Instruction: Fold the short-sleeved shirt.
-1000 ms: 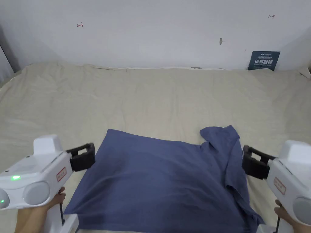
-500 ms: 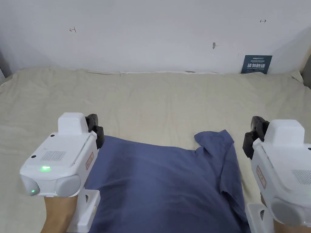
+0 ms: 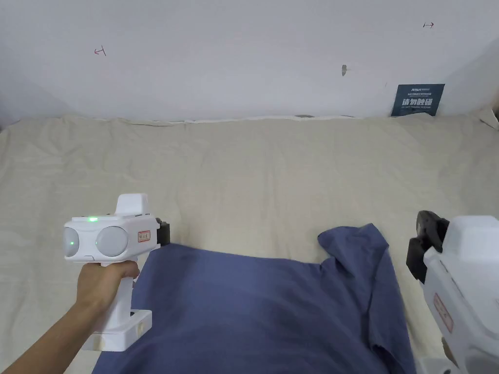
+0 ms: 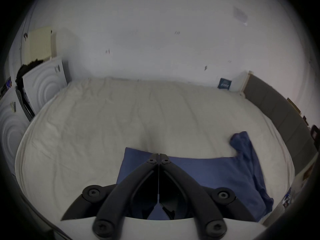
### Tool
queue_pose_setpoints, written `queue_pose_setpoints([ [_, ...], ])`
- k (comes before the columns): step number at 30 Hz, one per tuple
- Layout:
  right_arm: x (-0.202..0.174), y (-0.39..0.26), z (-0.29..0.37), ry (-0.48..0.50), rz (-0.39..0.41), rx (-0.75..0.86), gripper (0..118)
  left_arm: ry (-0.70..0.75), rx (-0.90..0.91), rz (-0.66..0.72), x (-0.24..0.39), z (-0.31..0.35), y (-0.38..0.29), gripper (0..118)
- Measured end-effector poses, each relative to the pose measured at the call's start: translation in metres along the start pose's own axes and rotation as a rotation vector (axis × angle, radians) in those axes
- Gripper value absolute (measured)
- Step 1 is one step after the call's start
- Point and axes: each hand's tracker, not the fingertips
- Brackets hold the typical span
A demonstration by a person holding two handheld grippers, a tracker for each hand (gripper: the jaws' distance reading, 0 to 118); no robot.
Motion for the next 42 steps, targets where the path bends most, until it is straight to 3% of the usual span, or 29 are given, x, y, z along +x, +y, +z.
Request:
queue_pose_setpoints([
  [2,0.001,-0.003,-0.017,-0.005,0.010,-0.022,1,0.029,-0.047,-0.005,-0.006,-0.025,0.007,22],
  [3,0.002,-0.005,-0.027,-0.007,0.016,-0.034,1,0.033,-0.089,-0.014,-0.011,-0.043,0.010,22],
  [4,0.002,-0.007,-0.034,-0.009,0.021,-0.044,1,0.051,-0.100,-0.014,-0.013,-0.055,0.010,45],
  [5,0.003,-0.009,-0.043,-0.012,0.023,-0.056,1,0.065,-0.124,-0.013,-0.016,-0.071,0.010,79],
  [6,0.004,-0.012,-0.051,-0.013,0.023,-0.066,1,0.077,-0.151,-0.022,-0.020,-0.082,0.009,95],
  [7,0.005,-0.014,-0.059,-0.014,0.022,-0.077,1,0.100,-0.142,-0.018,-0.021,-0.090,0.007,101],
  [11,0.009,-0.026,-0.086,-0.024,0.016,-0.124,1,0.143,-0.237,-0.009,-0.028,-0.134,0.000,95],
  [12,0.010,-0.031,-0.090,-0.028,0.016,-0.140,1,0.139,-0.266,-0.006,-0.029,-0.139,-0.004,88],
  [13,0.011,-0.033,-0.095,-0.031,0.014,-0.151,1,0.135,-0.276,-0.002,-0.029,-0.144,-0.009,74],
  [14,0.014,-0.037,-0.100,-0.032,0.008,-0.168,1,0.121,-0.300,0.008,-0.031,-0.149,-0.016,49],
  [15,0.017,-0.040,-0.106,-0.026,-0.010,-0.198,1,0.073,-0.289,0.034,-0.029,-0.145,-0.021,46],
  [16,0.019,-0.042,-0.110,-0.020,-0.030,-0.226,1,0.131,-0.220,0.023,-0.026,-0.139,-0.021,41],
  [18,0.027,-0.048,-0.124,-0.024,-0.059,-0.277,2,0.098,-0.234,0.009,-0.019,-0.129,-0.020,12],
  [19,0.029,-0.050,-0.132,-0.027,-0.057,-0.299,6,0.100,-0.230,-0.006,-0.017,-0.127,-0.019,3],
  [22,0.038,-0.060,-0.164,-0.017,-0.084,-0.413,48,0.097,-0.203,-0.025,-0.017,-0.119,-0.013,3],
  [23,0.042,-0.065,-0.177,-0.012,-0.110,-0.461,70,0.088,-0.155,-0.016,-0.016,-0.111,-0.011,3],
  [24,0.043,-0.070,-0.188,-0.010,-0.111,-0.501,86,0.076,-0.129,-0.007,-0.014,-0.102,-0.009,3],
  [26,0.044,-0.086,-0.215,-0.034,-0.125,-0.597,107,0.059,-0.096,0.002,-0.007,-0.075,-0.003,3],
  [29,0.038,-0.110,-0.245,-0.045,-0.112,-0.687,103,0.034,-0.058,0.002,-0.001,-0.050,0.001,3],
  [31,0.032,-0.124,-0.260,-0.054,-0.091,-0.753,87,0.020,-0.046,-0.011,-0.011,-0.057,0.003,3],
  [33,0.023,-0.136,-0.266,-0.052,-0.068,-0.792,84,0.012,-0.030,-0.027,-0.008,-0.047,0.005,3],
  [34,0.018,-0.142,-0.268,-0.047,-0.045,-0.829,73,0.019,-0.022,-0.025,-0.012,-0.065,0.003,3],
  [36,0.011,-0.141,-0.256,-0.079,-0.033,-0.739,65,0.016,-0.021,-0.023,-0.012,-0.065,0.003,3],
  [37,0.011,-0.138,-0.255,-0.050,-0.041,-0.764,57,0.018,-0.017,-0.025,-0.012,-0.065,0.003,3],
  [38,0.010,-0.133,-0.254,-0.041,-0.036,-0.772,36,0.021,-0.017,-0.024,-0.009,-0.048,0.001,3],
  [40,0.004,-0.126,-0.245,-0.075,0.092,-0.761,4,0.029,-0.013,-0.023,-0.009,-0.042,-0.006,3],
  [42,0.006,-0.120,-0.234,-0.035,0.109,-0.727,4,0.039,-0.005,-0.011,-0.010,-0.028,-0.009,3],
])
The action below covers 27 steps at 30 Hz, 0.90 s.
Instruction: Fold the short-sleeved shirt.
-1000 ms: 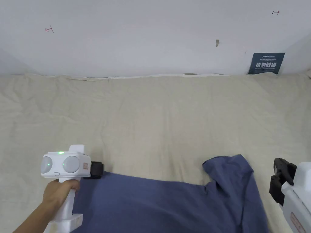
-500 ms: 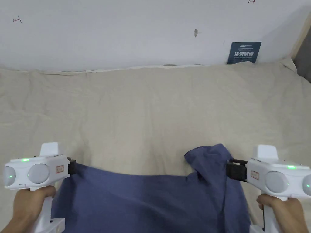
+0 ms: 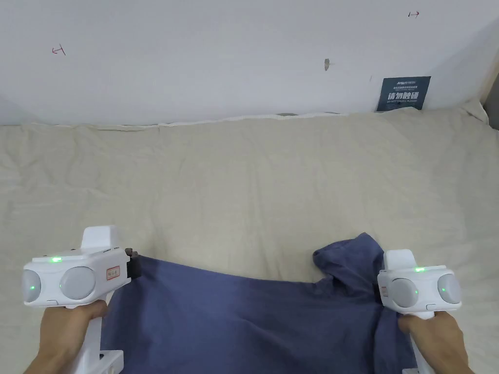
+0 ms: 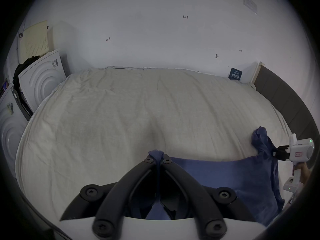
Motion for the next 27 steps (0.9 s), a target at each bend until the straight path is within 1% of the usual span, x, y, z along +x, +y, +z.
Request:
queue_pose_setpoints([
  [1,0.002,-0.001,0.009,-0.004,-0.006,0.010,4,0.001,0.006,0.010,0.001,0.008,-0.004,3],
  [3,0.008,-0.002,0.032,0.013,-0.026,0.099,4,-0.001,0.022,0.023,0.006,0.027,-0.013,3],
  [4,0.011,-0.001,0.048,0.010,-0.013,0.149,4,0.003,0.033,0.024,0.009,0.038,-0.018,3],
  [5,0.012,0.000,0.067,-0.008,0.011,0.192,4,0.008,0.047,0.024,0.007,0.043,-0.004,3],
  [7,0.019,0.005,0.104,-0.015,0.044,0.297,4,0.013,0.087,0.028,0.018,0.068,-0.003,3],
  [8,0.022,0.009,0.122,-0.025,0.049,0.341,4,0.011,0.103,0.046,0.000,0.083,0.007,3],
  [10,0.031,0.020,0.152,-0.018,0.046,0.439,4,0.022,0.162,0.050,-0.001,0.113,0.012,3],
  [11,0.034,0.027,0.171,-0.016,0.054,0.493,4,0.024,0.188,0.059,0.000,0.113,0.015,3],
  [12,0.035,0.035,0.187,-0.032,0.061,0.539,4,0.031,0.208,0.059,-0.016,0.113,0.048,3],
  [15,0.041,0.065,0.232,-0.072,0.077,0.689,4,0.064,0.308,0.044,-0.020,0.151,0.083,3],
  [17,0.044,0.089,0.265,-0.117,0.117,0.792,4,0.082,0.388,0.045,-0.013,0.168,0.119,3],
  [19,0.046,0.113,0.291,-0.144,0.130,0.873,4,0.101,0.460,0.038,-0.012,0.192,0.144,3],
  [22,0.052,0.152,0.327,-0.148,0.115,0.958,4,0.143,0.545,0.021,-0.009,0.224,0.189,3],
  [27,0.066,0.204,0.370,-0.103,0.038,1.061,4,0.177,0.633,0.010,0.002,0.241,0.246,3],
])
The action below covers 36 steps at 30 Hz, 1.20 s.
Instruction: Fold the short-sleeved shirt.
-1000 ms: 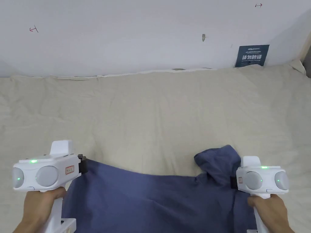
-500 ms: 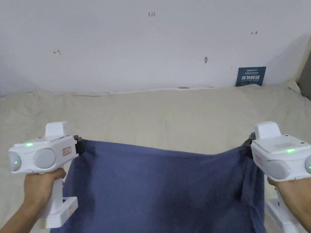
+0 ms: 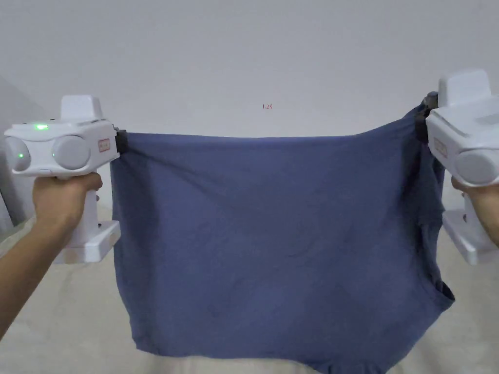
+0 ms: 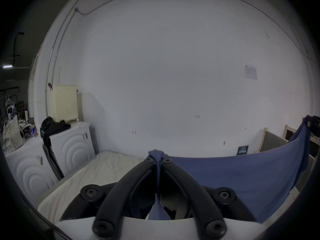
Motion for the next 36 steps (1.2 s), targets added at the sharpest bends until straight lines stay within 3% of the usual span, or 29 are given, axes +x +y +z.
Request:
queue_pose_setpoints([
  [8,0.018,0.012,-0.043,0.110,-0.259,0.012,4,0.026,0.039,0.033,-0.022,-0.063,0.015,3],
  [15,0.001,-0.066,-0.078,0.148,-0.285,-0.106,4,0.013,-0.043,-0.011,-0.005,-0.097,-0.059,3],
  [20,-0.016,-0.148,-0.088,0.188,-0.307,-0.245,4,-0.015,-0.146,-0.027,-0.008,-0.134,-0.148,3],
  [26,-0.030,-0.234,-0.065,0.228,-0.336,-0.404,4,-0.040,-0.303,-0.059,-0.016,-0.097,-0.241,3],
  [33,-0.039,-0.286,0.023,0.296,-0.438,-0.546,4,-0.034,-0.464,-0.037,-0.028,-0.014,-0.319,3],
  [36,-0.039,-0.295,0.074,0.300,-0.435,-0.572,4,-0.032,-0.520,-0.021,-0.038,0.031,-0.348,3],
])
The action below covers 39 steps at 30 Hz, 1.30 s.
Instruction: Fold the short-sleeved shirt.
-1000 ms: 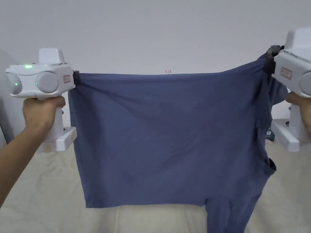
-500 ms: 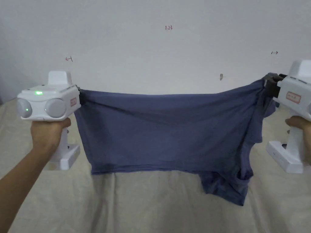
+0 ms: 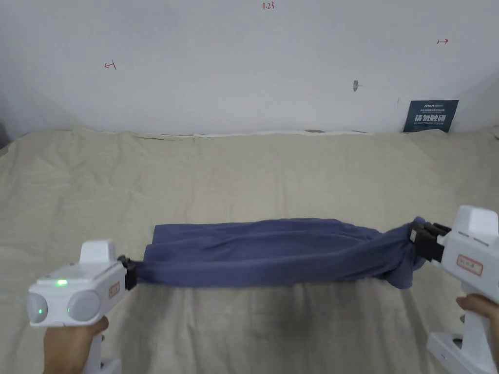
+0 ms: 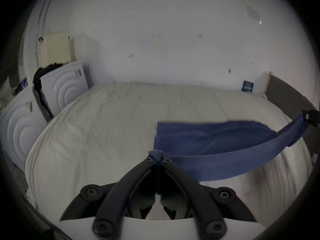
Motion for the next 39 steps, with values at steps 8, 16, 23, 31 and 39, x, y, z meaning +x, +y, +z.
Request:
queue_pose_setpoints([
  [8,-0.004,-0.092,0.103,-0.015,-0.006,-0.066,4,-0.004,-0.084,0.041,-0.019,0.066,-0.095,3],
  [16,0.010,-0.170,0.154,-0.064,-0.063,-0.203,4,0.016,-0.198,0.004,-0.024,0.101,-0.165,3],
  [23,0.028,-0.233,0.127,-0.209,-0.152,-0.420,4,0.047,-0.291,-0.072,-0.011,0.106,-0.195,3],
  [31,0.018,-0.216,0.123,-0.241,-0.148,-0.400,25,0.054,-0.286,0.042,-0.007,0.118,-0.169,53],
  [39,-0.040,-0.102,0.168,-0.186,0.006,-0.004,116,-0.020,0.101,0.079,0.009,0.173,-0.087,116],
])
